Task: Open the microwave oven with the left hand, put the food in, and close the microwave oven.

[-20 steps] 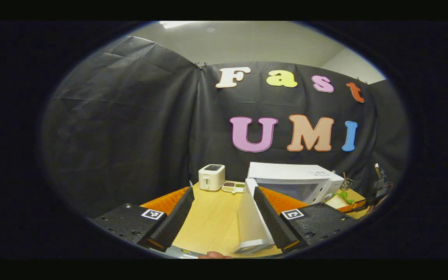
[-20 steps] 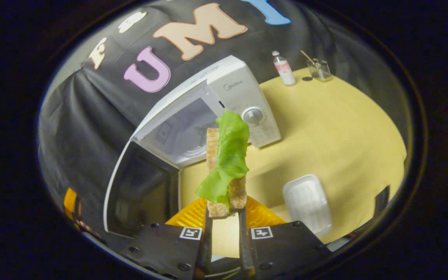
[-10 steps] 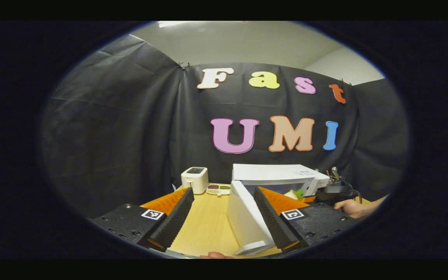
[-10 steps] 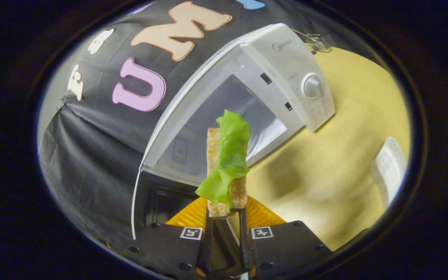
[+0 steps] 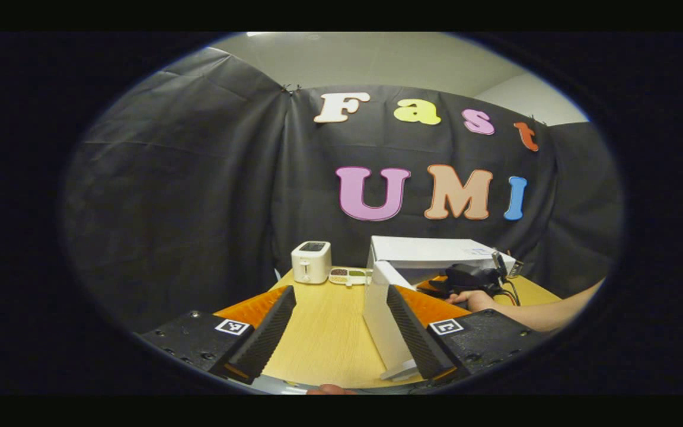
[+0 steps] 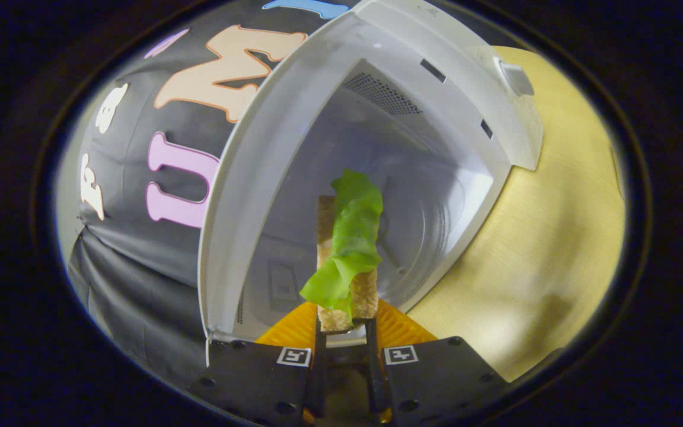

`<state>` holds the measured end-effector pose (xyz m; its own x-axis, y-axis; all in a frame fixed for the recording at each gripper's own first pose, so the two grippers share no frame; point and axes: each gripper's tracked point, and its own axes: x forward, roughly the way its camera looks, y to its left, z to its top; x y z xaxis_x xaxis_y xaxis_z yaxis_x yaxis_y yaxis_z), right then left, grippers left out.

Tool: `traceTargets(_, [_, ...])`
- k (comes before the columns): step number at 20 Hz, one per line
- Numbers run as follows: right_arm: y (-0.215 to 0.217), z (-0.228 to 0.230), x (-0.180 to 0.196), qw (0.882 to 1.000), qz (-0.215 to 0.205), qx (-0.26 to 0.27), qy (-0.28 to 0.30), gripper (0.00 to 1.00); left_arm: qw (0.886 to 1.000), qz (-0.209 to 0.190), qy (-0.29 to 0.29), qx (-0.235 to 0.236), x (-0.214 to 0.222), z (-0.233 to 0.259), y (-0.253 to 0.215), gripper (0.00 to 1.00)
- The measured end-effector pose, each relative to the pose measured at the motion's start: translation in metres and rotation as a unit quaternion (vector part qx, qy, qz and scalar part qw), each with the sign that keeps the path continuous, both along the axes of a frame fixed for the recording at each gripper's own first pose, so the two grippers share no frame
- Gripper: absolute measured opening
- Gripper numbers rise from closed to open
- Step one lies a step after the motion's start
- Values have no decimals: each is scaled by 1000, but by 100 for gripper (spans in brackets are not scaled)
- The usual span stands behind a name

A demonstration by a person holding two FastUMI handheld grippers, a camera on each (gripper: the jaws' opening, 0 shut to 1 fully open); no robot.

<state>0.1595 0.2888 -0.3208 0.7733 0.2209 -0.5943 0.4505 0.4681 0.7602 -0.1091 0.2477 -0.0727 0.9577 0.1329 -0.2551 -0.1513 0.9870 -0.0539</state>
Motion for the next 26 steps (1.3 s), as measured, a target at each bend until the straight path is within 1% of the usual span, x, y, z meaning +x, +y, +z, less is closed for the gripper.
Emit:
traceTargets(1, [-1, -6, 5, 1000, -8, -1, 3, 30, 1000, 0, 6, -4, -1, -4, 0, 94])
traceTargets(3, [-4, -16, 12, 1000, -24, -3, 10, 30, 1000, 2, 18, -8, -3, -11, 2, 94])
traceTargets(4, [-5, -21, 16, 999, -30, -3, 15, 30, 1000, 3, 22, -10, -3, -14, 2, 92])
traceTargets(5, [-6, -24, 20, 999, -36, -1, 16, 30, 1000, 6, 19, -12, -2, -13, 2, 92])
traceTargets(6, [-7, -25, 24, 999, -41, 0, 15, 30, 1000, 7, 18, -14, -1, -11, 2, 97])
traceTargets(7, [-8, -27, 28, 999, -45, 2, 15, 30, 1000, 8, 17, -15, 2, -11, 1, 92])
traceTargets(11, [-8, -32, 40, 998, -60, 14, 20, 30, 1000, 3, 17, -14, 9, -11, -2, 92])
traceTargets(12, [-9, -32, 43, 998, -64, 16, 20, 30, 1000, 2, 19, -11, 10, -12, -2, 94])
traceTargets(14, [-13, -32, 46, 997, -71, 17, 20, 30, 1000, 3, 17, -7, 11, -10, 0, 95])
traceTargets(15, [-15, -34, 46, 997, -75, 11, 24, 27, 1000, 2, 17, -8, 12, -10, 1, 95])
traceTargets(16, [-19, -39, 44, 996, -80, -3, 35, 32, 1000, 4, 20, -7, 11, -13, 1, 92])
traceTargets(17, [-24, -42, 44, 996, -80, -13, 40, 31, 1000, 6, 20, -7, 11, -13, 3, 92])
traceTargets(18, [-27, -44, 41, 995, -80, -21, 47, 45, 1000, 9, 20, -10, 10, -14, 5, 94])
traceTargets(19, [-28, -43, 40, 996, -78, -21, 49, 55, 1000, 11, 21, -13, 10, -15, 6, 92])
traceTargets(20, [-28, -43, 38, 996, -76, -20, 54, 77, 1000, 12, 23, -15, 9, -17, 6, 92])
traceTargets(21, [-30, -43, 37, 995, -74, -21, 60, 77, 999, 14, 25, -16, 8, -18, 7, 92])
traceTargets(22, [-30, -40, 35, 995, -70, -24, 65, 77, 999, 14, 25, -18, 8, -19, 7, 94])
traceTargets(23, [-31, -37, 33, 995, -67, -26, 66, 88, 999, 15, 25, -17, 9, -19, 7, 94])
traceTargets(25, [-30, -36, 28, 995, -60, -28, 71, 88, 999, 14, 25, -14, 7, -19, 7, 94])
traceTargets(26, [-28, -36, 26, 996, -53, -24, 74, 89, 1000, 13, 25, -14, 6, -18, 7, 92])
